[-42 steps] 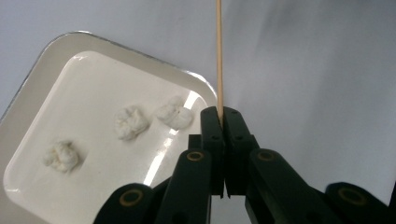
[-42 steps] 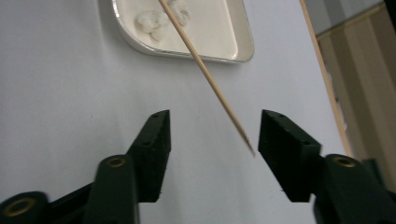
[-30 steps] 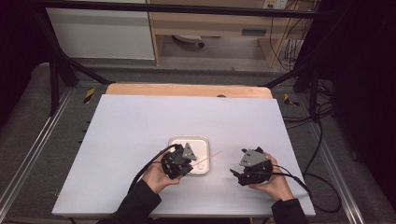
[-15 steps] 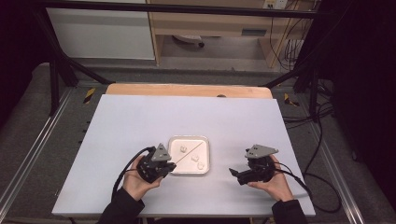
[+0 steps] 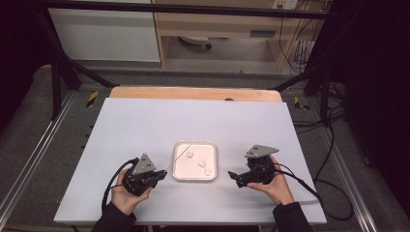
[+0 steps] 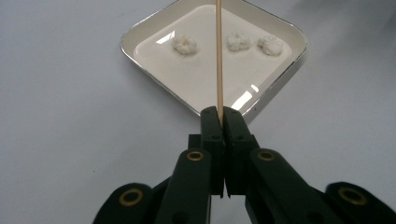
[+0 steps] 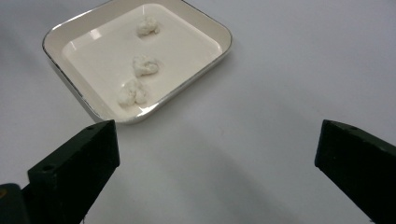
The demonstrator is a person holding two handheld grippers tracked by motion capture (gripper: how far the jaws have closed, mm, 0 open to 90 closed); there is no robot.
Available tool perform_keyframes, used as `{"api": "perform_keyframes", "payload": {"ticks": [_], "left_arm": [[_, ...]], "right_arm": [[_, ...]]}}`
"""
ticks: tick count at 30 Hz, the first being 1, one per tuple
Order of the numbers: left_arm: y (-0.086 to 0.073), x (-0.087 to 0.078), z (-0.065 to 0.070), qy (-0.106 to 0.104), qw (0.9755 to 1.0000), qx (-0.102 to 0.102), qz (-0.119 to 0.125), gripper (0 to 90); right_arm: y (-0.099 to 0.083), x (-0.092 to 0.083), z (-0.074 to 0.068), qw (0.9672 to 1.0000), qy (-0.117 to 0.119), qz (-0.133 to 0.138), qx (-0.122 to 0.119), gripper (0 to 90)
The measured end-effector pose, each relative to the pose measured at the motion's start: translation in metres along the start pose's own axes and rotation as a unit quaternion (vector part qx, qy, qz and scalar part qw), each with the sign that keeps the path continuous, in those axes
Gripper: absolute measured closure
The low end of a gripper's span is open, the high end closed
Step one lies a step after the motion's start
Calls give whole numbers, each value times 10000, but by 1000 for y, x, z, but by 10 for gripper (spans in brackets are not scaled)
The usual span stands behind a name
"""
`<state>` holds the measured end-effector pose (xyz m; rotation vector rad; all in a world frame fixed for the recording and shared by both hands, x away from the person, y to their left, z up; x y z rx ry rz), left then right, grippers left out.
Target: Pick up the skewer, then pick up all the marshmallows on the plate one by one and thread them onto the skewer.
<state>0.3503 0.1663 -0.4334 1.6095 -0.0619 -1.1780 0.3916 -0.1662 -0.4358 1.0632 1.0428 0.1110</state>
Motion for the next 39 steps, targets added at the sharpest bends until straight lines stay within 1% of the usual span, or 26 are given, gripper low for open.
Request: {"api": "perform_keyframes", "payload": {"ticks": [4, 10, 15, 17, 21, 25, 27, 29, 32, 34, 36, 37, 39], "left_arm": [[-5, -2, -3, 54, 9999, -74, 100, 888], [-12, -5, -11, 27, 9995, -233, 218, 887], [-17, -7, -16, 51, 9991, -328, 273, 887], [-18, -7, -18, 22, 9988, -378, 304, 887], [-20, -7, -19, 54, 9987, -387, 329, 887], [-19, -8, -18, 52, 9986, -383, 366, 887], [-20, -8, -18, 56, 9987, -361, 365, 887], [-20, -7, -17, 32, 9988, -352, 350, 887], [-20, -6, -17, 39, 9988, -351, 328, 887], [-21, -6, -17, 35, 9988, -361, 328, 887], [-21, -6, -18, 40, 9988, -362, 333, 887], [-21, -6, -18, 38, 9988, -358, 332, 887], [-21, -5, -19, 45, 9988, -367, 319, 887]], "right_arm": [[9, 7, -2, 9999, -15, 67, 93, 6], [27, 22, -8, 9998, 9, 154, 142, 6], [41, 39, -15, 9999, 45, 129, 97, 6], [47, 47, -18, 9999, 58, 113, 109, 7], [59, 61, -25, 9999, 115, 107, 55, 14], [69, 75, -30, 9998, 185, 112, 16, 55], [74, 82, -33, 9996, 257, 126, -45, 93], [79, 88, -35, 9996, 256, 102, -109, 118], [85, 98, -38, 9995, 304, 97, -57, 157], [88, 105, -40, 9993, 354, 143, -36, 187], [90, 110, -41, 9993, 352, 89, -20, 207], [91, 113, -42, 9994, 339, 86, -49, 223], [93, 118, -43, 9992, 370, 129, 4, 258]]}}
Point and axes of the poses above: each handheld gripper's, and its own axes: x roughly forward along the jaws, y roughly out of its top, z roughly to its right, the point moved 4 cm from there along x, roughly forward along the jaws, and after that the axes turned 6 degrees about -x, right-handed, at the moved point
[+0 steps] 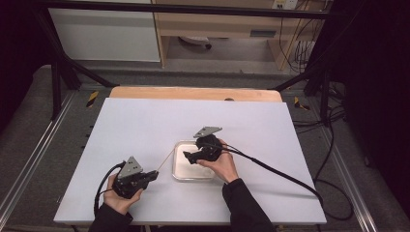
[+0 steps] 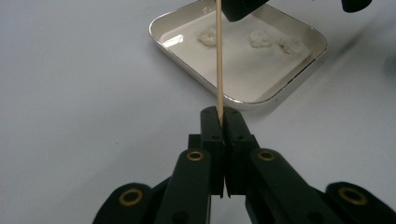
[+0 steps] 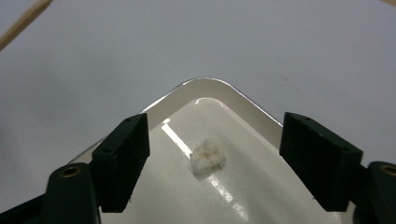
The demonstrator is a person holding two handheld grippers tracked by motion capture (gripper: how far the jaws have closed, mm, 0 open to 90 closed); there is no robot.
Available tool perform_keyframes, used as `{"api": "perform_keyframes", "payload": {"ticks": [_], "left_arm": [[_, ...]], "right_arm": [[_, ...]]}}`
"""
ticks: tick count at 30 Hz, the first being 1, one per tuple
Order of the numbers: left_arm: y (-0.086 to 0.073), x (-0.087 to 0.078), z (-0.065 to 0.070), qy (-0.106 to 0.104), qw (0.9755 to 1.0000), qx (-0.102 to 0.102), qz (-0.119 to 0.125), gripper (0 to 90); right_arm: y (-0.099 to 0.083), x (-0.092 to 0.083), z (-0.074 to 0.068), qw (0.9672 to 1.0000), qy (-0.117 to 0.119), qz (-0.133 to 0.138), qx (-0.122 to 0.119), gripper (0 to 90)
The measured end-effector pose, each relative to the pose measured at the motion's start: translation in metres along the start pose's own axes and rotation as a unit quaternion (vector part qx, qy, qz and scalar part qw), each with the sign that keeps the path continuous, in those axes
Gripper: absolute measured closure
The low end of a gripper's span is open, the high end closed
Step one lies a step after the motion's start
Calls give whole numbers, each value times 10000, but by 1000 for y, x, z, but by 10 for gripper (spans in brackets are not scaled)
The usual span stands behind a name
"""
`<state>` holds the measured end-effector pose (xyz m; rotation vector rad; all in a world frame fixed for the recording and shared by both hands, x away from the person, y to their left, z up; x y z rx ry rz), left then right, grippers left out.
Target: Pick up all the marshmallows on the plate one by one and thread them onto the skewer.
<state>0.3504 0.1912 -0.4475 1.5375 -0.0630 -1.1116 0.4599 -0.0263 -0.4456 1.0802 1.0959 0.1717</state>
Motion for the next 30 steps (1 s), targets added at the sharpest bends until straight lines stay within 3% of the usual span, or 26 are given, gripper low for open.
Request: {"api": "perform_keyframes", "payload": {"ticks": [4, 15, 24, 30], "left_arm": [[0, 1, 0, -2, 10000, -19, 1, 887], [-1, 2, 0, -19, 10000, -14, -32, 887], [-1, 2, 1, -13, 10000, -2, -22, 887], [-1, 2, 1, -15, 10000, 5, -15, 887]], "right_arm": [[-3, 9, 2, 9998, 35, -110, 163, 324], [-11, 22, 4, 9991, 94, -420, -43, 504], [-14, 29, 1, 9983, 165, -497, -249, 608], [-14, 28, 0, 9984, 173, -508, -186, 698]]}}
Point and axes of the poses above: each handheld gripper's, and its own axes: x roughly forward along the jaws, y roughly out of its top, z roughly to its right, the point moved 4 cm from there along x, roughly forward along the jaws, and after that the axes turned 6 degrees about -x, right-handed, at the moved point
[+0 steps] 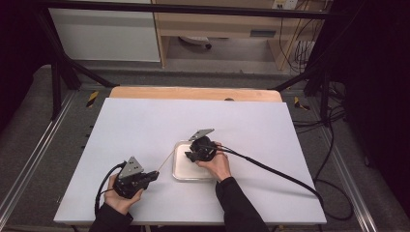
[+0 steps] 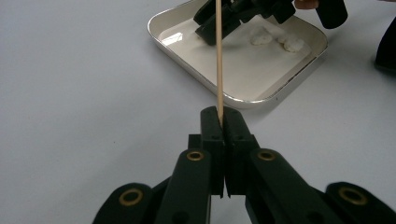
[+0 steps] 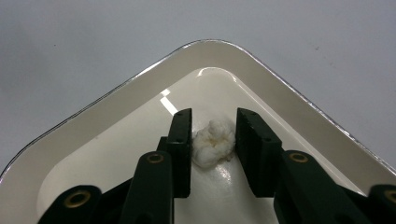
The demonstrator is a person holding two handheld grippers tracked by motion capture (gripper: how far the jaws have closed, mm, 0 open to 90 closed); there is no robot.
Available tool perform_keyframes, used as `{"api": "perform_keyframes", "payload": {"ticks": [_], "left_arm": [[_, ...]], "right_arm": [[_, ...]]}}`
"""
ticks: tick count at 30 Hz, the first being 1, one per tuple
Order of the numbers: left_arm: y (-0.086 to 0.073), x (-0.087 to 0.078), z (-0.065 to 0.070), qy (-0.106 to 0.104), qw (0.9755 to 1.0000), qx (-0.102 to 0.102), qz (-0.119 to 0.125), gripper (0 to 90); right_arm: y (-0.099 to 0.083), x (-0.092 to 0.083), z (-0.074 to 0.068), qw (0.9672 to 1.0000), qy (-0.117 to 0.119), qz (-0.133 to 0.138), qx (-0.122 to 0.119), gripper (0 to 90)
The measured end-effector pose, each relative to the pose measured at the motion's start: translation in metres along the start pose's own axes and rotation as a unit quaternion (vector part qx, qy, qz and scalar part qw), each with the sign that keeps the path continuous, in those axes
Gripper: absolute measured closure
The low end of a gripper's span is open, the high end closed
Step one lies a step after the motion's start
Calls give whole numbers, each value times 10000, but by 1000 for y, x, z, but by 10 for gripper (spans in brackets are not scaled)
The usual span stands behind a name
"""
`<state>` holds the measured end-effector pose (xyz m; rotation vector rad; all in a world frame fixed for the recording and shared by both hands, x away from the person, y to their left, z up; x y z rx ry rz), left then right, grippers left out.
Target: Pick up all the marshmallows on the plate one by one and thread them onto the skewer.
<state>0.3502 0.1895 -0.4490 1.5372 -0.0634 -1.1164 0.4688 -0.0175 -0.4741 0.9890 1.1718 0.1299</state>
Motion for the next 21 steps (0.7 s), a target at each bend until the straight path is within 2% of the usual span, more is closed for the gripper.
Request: {"api": "perform_keyframes", "payload": {"ticks": [6, 12, 18, 21], "left_arm": [[0, 0, 1, 3, 10000, 4, 25, 887], [1, 0, 4, 0, 10000, 24, 74, 887], [3, 1, 9, -34, 9998, 80, 185, 887], [4, 2, 13, -67, 9996, 84, 269, 887]], "right_arm": [[1, -6, 0, 9999, 93, 31, 83, 733], [5, -29, 1, 9989, 261, 342, 203, 748], [8, -60, 2, 9951, 454, 796, 371, 759], [7, -76, 2, 9920, 546, 1046, 454, 768]]}}
Point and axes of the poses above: each handheld gripper's, and its own axes: x roughly forward along the jaws, y roughly out of its top, z roughly to its right, the point moved 4 cm from there along x, roughly forward along the jaws, and after that the axes turned 6 degrees about -x, right-handed, at the moved point
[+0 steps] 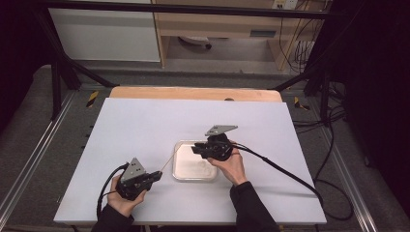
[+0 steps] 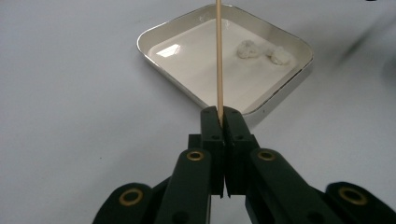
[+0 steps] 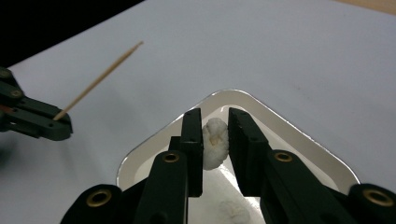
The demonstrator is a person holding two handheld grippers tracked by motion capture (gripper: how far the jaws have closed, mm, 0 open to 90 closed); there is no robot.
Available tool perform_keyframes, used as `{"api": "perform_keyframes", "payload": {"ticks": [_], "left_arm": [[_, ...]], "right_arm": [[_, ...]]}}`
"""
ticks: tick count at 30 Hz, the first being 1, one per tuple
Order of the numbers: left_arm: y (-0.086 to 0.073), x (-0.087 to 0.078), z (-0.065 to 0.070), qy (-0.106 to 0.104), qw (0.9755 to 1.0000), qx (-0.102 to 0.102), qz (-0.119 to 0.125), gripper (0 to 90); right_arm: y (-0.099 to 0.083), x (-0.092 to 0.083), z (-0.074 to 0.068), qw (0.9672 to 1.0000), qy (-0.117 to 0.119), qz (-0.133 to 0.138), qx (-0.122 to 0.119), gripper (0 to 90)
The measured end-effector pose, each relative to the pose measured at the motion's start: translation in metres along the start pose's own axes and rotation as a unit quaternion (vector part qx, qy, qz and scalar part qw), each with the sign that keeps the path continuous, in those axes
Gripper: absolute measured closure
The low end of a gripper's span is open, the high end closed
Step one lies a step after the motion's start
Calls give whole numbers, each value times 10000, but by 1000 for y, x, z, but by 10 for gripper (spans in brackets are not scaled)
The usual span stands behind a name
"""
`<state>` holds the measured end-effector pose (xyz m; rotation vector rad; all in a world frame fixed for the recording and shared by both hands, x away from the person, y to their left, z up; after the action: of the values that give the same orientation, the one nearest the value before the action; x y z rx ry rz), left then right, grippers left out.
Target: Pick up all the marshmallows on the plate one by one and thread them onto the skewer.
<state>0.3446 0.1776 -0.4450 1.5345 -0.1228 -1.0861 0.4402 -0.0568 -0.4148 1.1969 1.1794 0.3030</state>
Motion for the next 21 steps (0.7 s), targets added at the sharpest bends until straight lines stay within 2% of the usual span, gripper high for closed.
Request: {"api": "perform_keyframes", "payload": {"ticks": [4, 10, 16, 21], "left_arm": [[1, 3, 5, -68, 10000, 53, 29, 887], [2, 6, 14, -151, 9997, 161, 121, 887], [3, 7, 20, -202, 9992, 238, 257, 887], [5, 9, 24, -230, 9988, 283, 334, 887]], "right_arm": [[2, -20, -1, 9993, 138, 317, 138, 775], [5, -42, 1, 9974, 217, 630, 269, 780], [13, -57, 0, 9932, 407, 1003, 417, 781], [18, -62, -1, 9894, 603, 1204, 550, 782]]}}
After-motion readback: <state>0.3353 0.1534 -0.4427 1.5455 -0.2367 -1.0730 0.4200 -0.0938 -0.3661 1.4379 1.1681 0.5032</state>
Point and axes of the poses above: each handheld gripper's, and its own axes: x roughly forward along the jaws, y roughly out of its top, z roughly to its right, the point moved 4 cm from there along x, roughly forward along the jaws, and after that the axes turned 6 degrees about -x, right-handed, at the moved point
